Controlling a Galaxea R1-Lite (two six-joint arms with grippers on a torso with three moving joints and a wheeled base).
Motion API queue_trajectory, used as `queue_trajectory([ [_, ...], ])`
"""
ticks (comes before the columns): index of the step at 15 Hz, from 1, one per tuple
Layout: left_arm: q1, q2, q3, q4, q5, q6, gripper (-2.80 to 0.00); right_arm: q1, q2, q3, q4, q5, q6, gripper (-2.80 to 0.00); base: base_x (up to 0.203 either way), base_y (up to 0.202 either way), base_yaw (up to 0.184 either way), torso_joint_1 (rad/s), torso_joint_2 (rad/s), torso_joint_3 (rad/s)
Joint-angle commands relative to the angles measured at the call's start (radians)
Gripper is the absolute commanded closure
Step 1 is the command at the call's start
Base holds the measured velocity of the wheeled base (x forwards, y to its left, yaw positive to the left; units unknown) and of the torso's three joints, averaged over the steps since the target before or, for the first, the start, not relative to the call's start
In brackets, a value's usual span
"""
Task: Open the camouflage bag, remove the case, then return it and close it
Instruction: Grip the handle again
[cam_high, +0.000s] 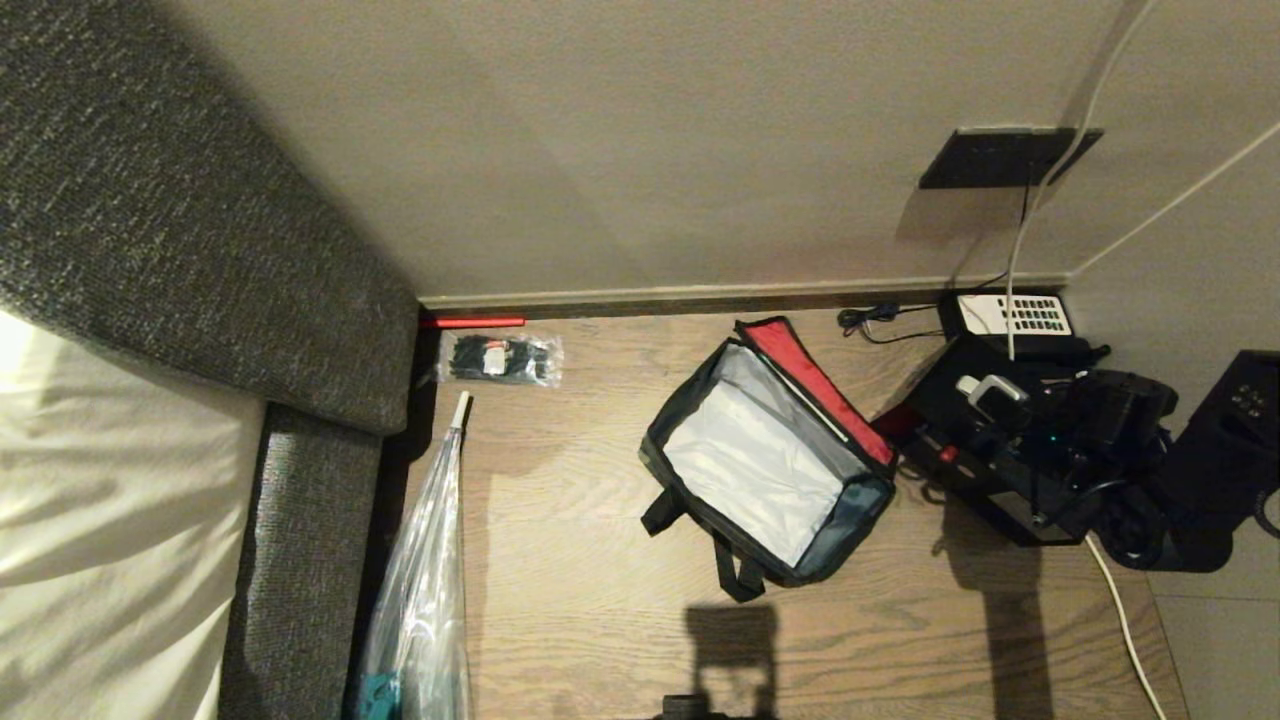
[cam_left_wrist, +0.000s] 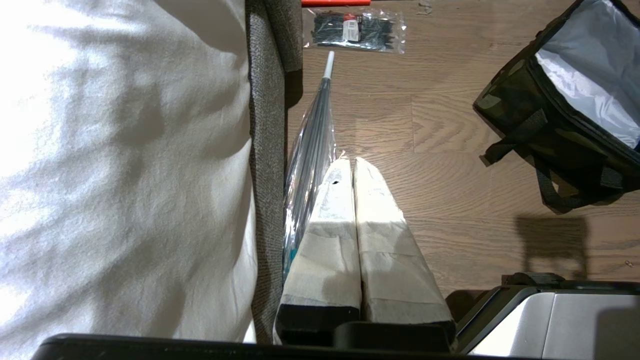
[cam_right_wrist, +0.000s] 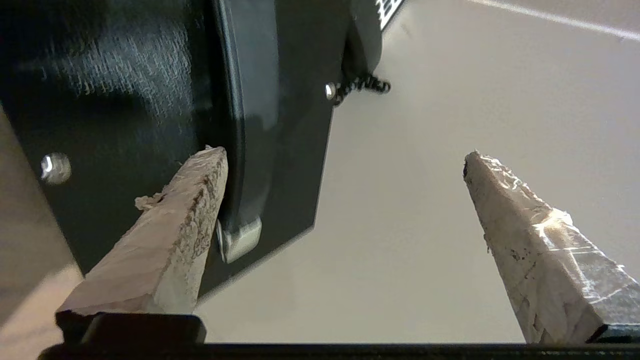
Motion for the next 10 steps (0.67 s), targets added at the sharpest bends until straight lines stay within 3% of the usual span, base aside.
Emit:
queue_trajectory([
  [1,0.0,0.0,0.0,0.0,0.0,0.0,0.0,-0.006,0.098,-0.024,-0.064,-0.04,-0.017,-2.8,0.0,0.0,0.0,0.0,0.0,0.0],
  [6,0.0,0.0,0.0,0.0,0.0,0.0,0.0,-0.001,0.185,-0.057,-0.096,-0.08,-0.016,-2.8,0.0,0.0,0.0,0.0,0.0,0.0],
  [10,0.001,0.0,0.0,0.0,0.0,0.0,0.0,-0.002,0.245,-0.195,-0.127,-0.09,0.008,-2.8,0.0,0.0,0.0,0.0,0.0,0.0],
])
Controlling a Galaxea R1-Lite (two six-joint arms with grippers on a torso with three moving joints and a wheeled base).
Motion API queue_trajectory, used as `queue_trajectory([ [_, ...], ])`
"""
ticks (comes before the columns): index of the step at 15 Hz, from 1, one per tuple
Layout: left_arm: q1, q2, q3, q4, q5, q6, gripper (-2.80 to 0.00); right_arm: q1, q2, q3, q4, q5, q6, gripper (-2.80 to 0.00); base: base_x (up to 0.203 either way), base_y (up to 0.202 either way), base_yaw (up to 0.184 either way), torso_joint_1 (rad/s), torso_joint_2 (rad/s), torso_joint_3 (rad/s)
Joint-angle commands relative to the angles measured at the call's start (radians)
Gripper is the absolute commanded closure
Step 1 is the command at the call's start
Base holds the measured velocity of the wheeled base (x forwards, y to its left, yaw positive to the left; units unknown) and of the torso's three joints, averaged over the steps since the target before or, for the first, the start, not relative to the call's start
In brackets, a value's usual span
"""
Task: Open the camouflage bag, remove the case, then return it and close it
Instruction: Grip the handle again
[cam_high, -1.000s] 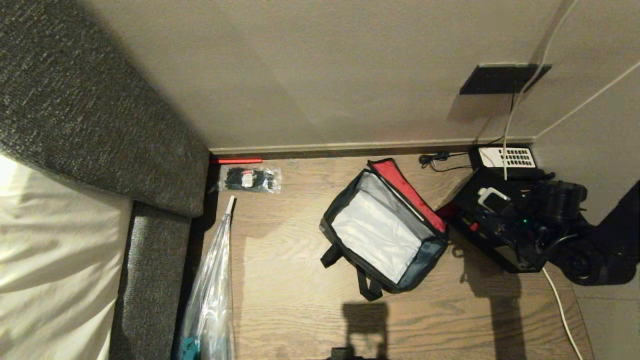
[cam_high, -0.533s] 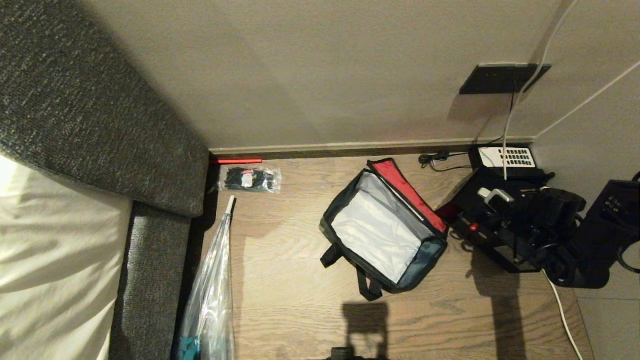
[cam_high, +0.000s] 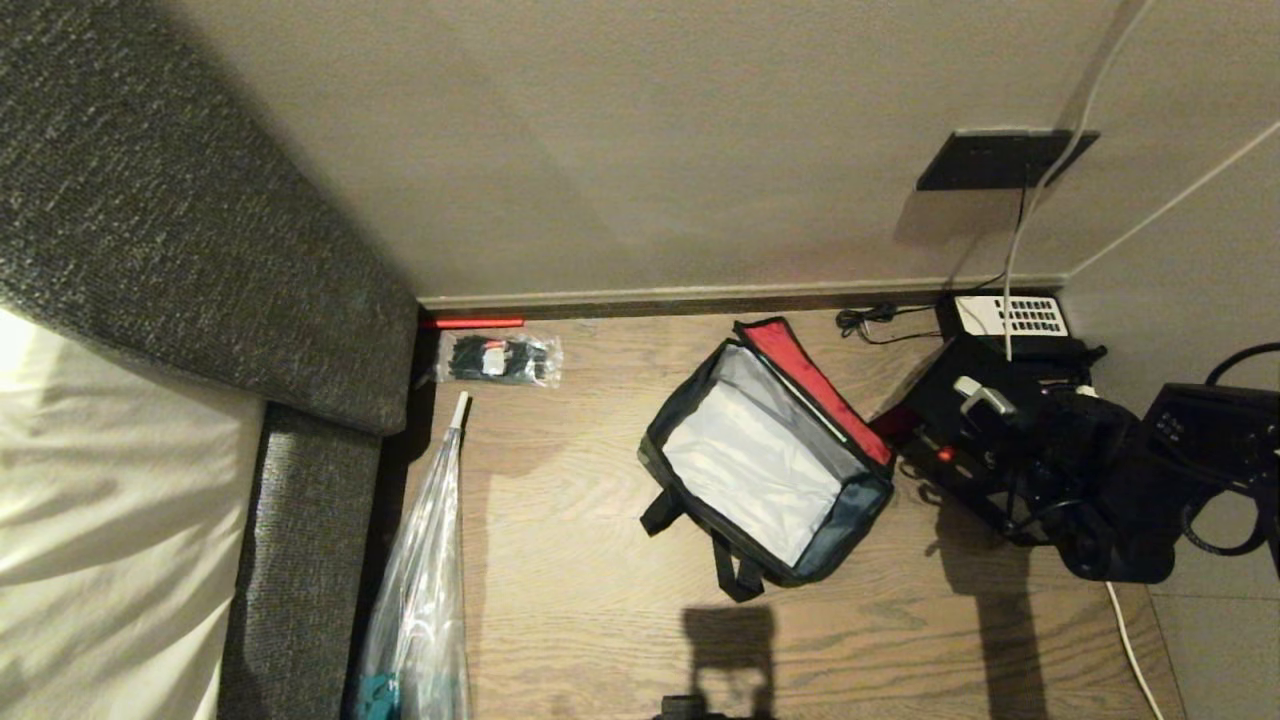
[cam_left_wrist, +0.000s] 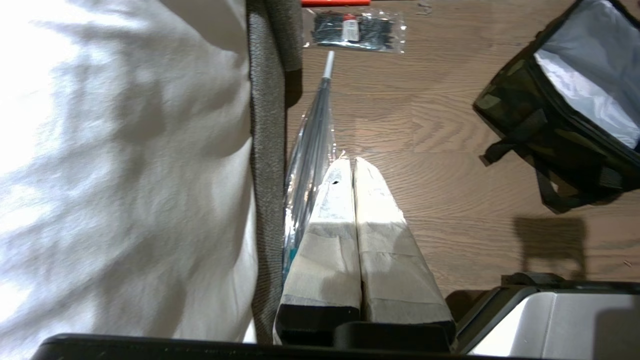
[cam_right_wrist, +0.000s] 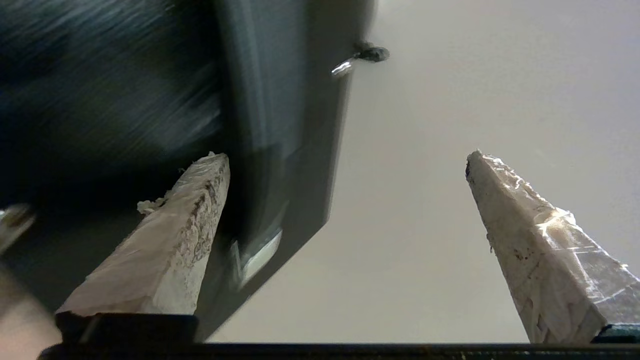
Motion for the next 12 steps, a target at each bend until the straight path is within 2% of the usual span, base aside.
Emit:
queue_trajectory([
  [1,-0.001,0.0,0.0,0.0,0.0,0.0,0.0,-0.001,0.05,-0.093,-0.016,-0.008,-0.008,-2.8,0.0,0.0,0.0,0.0,0.0,0.0],
  [3,-0.001,0.0,0.0,0.0,0.0,0.0,0.0,-0.002,0.061,-0.135,-0.005,-0.025,-0.011,-2.8,0.0,0.0,0.0,0.0,0.0,0.0],
  [9,-0.001,0.0,0.0,0.0,0.0,0.0,0.0,-0.002,0.081,-0.118,-0.012,-0.013,-0.013,-2.8,0.0,0.0,0.0,0.0,0.0,0.0],
  [10,-0.001,0.0,0.0,0.0,0.0,0.0,0.0,-0.002,0.087,-0.115,-0.006,-0.019,-0.012,0.0,0.0,0.0,0.0,0.0,0.0,0.0],
  [12,0.0,0.0,0.0,0.0,0.0,0.0,0.0,-0.001,0.105,-0.113,-0.013,-0.045,-0.004,0.0,0.0,0.0,0.0,0.0,0.0,0.0],
])
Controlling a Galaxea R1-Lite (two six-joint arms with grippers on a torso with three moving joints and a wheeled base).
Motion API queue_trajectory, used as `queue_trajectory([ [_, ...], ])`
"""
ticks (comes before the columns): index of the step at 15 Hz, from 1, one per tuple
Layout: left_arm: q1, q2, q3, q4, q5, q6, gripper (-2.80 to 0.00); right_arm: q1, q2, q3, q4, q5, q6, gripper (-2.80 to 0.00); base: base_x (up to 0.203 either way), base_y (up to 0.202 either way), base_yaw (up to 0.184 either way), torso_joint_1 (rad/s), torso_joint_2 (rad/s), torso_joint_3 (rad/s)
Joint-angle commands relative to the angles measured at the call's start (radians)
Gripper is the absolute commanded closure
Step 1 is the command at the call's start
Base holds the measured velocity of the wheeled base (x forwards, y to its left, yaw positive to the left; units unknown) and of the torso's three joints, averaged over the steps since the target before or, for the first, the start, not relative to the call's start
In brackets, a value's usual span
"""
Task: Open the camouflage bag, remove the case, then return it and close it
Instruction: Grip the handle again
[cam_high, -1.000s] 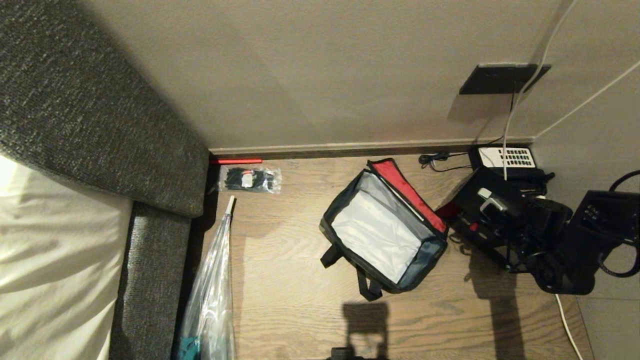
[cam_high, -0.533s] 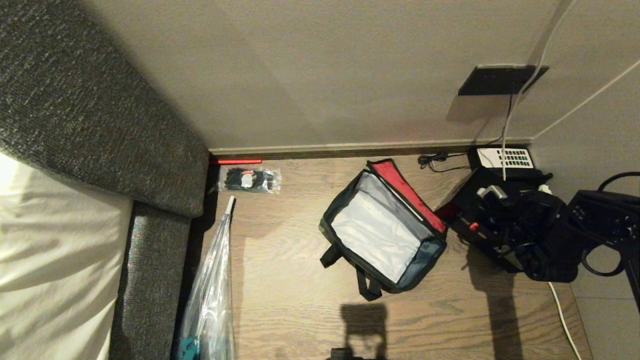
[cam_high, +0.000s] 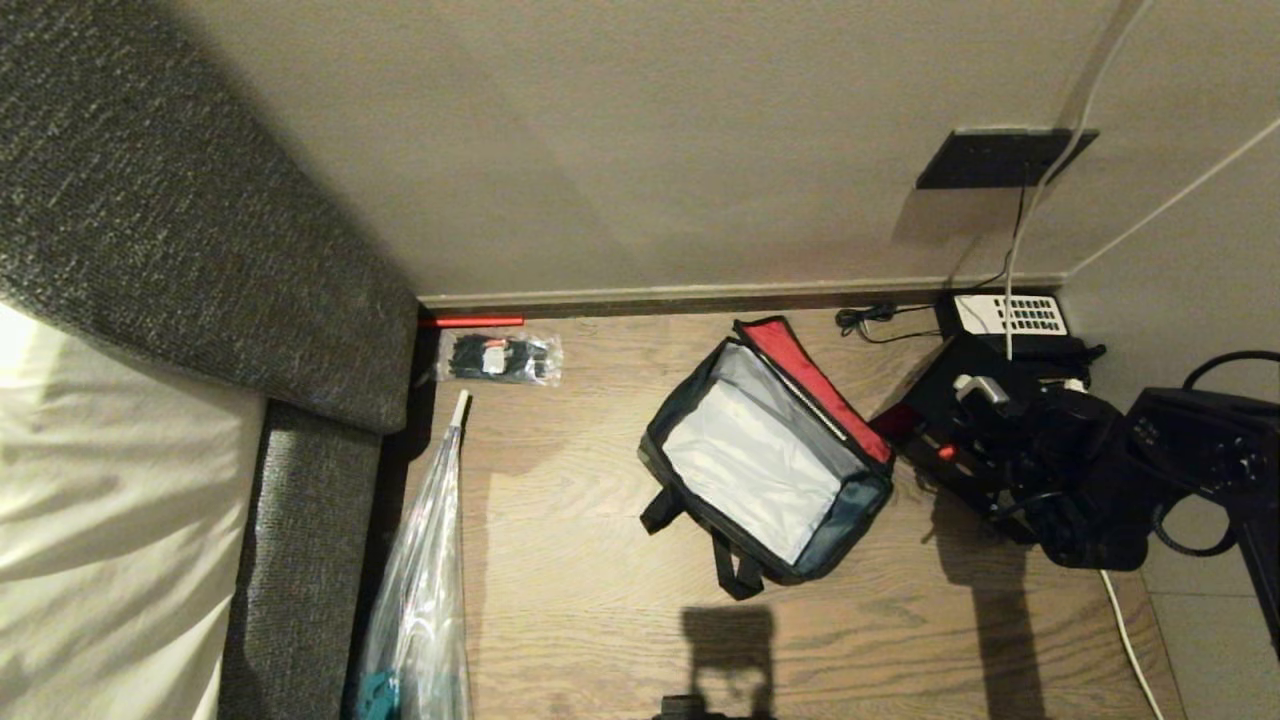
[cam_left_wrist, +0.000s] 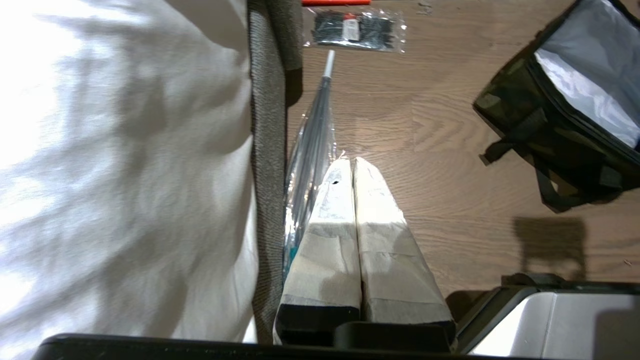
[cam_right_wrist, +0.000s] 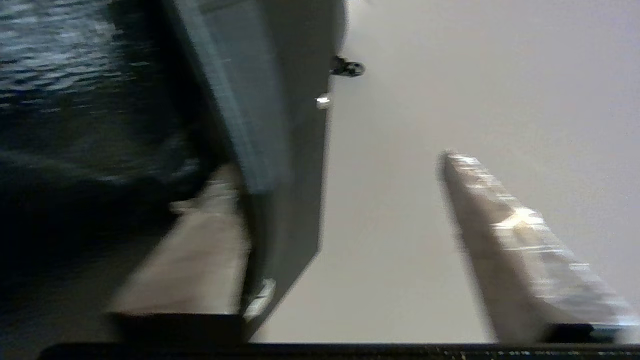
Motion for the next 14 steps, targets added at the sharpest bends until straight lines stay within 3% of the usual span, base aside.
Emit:
queue_trajectory([
  [1,0.001,0.0,0.0,0.0,0.0,0.0,0.0,0.001,0.033,0.005,-0.018,-0.035,-0.005,0.0,0.0,0.0,0.0,0.0,0.0,0.0],
  [8,0.001,0.0,0.0,0.0,0.0,0.0,0.0,0.002,0.044,0.0,-0.07,-0.04,-0.009,0.0,0.0,0.0,0.0,0.0,0.0,0.0],
  [14,0.001,0.0,0.0,0.0,0.0,0.0,0.0,0.006,-0.085,0.06,-0.066,-0.046,-0.002,0.0,0.0,0.0,0.0,0.0,0.0,0.0],
])
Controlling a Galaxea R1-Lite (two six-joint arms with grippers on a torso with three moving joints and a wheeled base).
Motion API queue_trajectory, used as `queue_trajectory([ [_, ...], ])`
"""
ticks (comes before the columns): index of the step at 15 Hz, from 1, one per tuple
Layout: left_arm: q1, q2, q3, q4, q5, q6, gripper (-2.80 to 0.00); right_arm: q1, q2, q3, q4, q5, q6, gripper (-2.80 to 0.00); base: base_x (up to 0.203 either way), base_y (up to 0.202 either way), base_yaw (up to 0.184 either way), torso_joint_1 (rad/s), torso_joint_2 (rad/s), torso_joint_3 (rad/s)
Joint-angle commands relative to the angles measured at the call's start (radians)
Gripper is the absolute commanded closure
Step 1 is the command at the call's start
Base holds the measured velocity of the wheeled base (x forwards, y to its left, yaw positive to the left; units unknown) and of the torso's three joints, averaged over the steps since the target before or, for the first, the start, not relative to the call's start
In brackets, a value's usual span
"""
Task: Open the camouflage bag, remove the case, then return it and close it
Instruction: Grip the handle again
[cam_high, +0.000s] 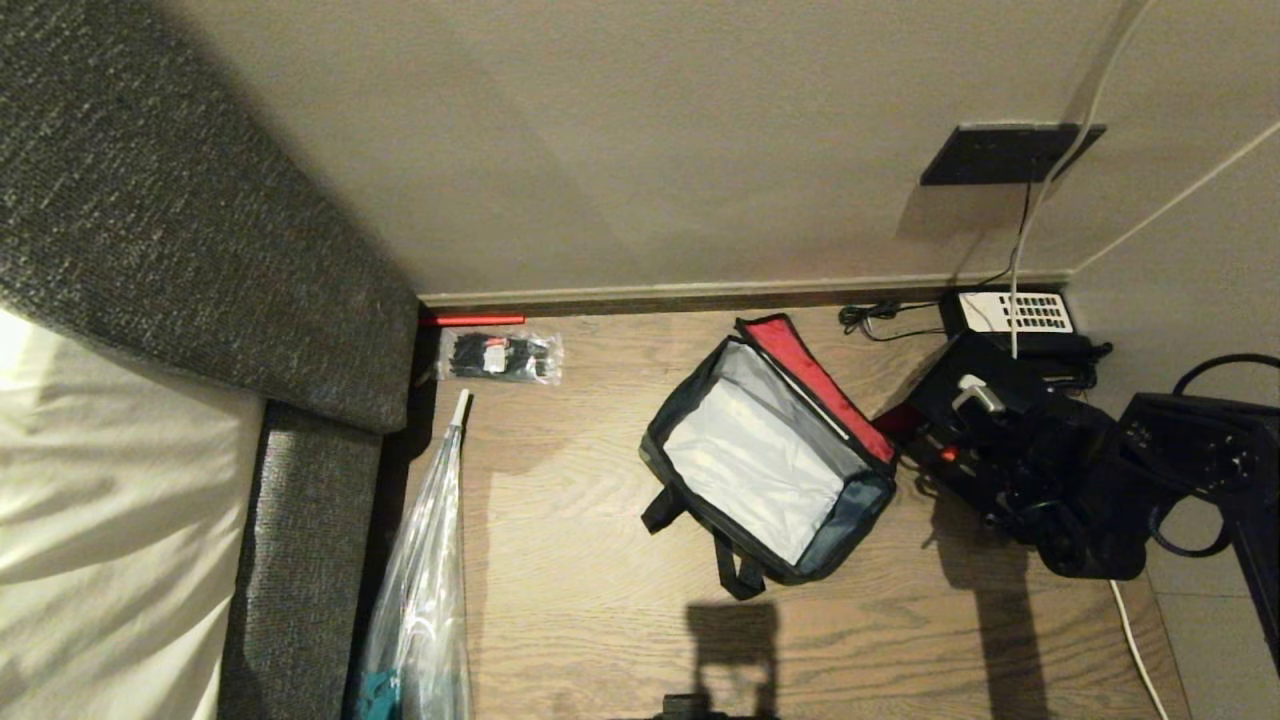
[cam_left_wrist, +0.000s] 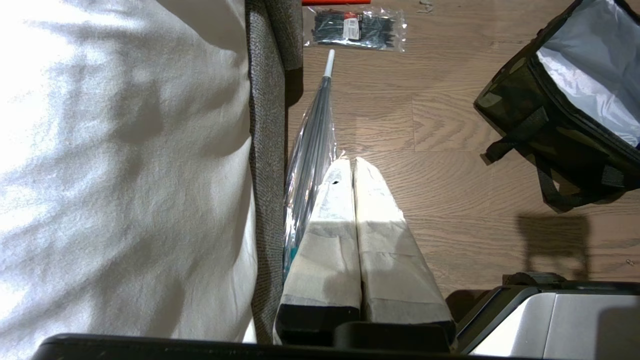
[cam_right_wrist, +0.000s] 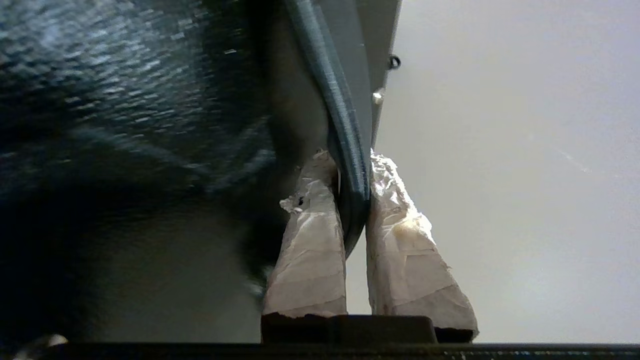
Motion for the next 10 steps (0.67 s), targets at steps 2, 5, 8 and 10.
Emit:
queue_trajectory([
  [2,0.0,0.0,0.0,0.0,0.0,0.0,0.0,0.0,-0.114,0.025,-0.008,-0.006,-0.006,0.0,0.0,0.0,0.0,0.0,0.0,0.0],
  [5,-0.001,0.0,0.0,0.0,0.0,0.0,0.0,-0.001,-0.181,0.034,0.003,-0.009,-0.006,0.0,0.0,0.0,0.0,0.0,0.0,0.0],
  [8,-0.001,0.0,0.0,0.0,0.0,0.0,0.0,0.001,-0.218,0.054,0.006,-0.009,-0.005,0.0,0.0,0.0,0.0,0.0,0.0,0.0],
  [10,0.001,0.0,0.0,0.0,0.0,0.0,0.0,0.002,-0.242,0.068,0.012,-0.009,-0.008,0.0,0.0,0.0,0.0,0.0,0.0,0.0],
])
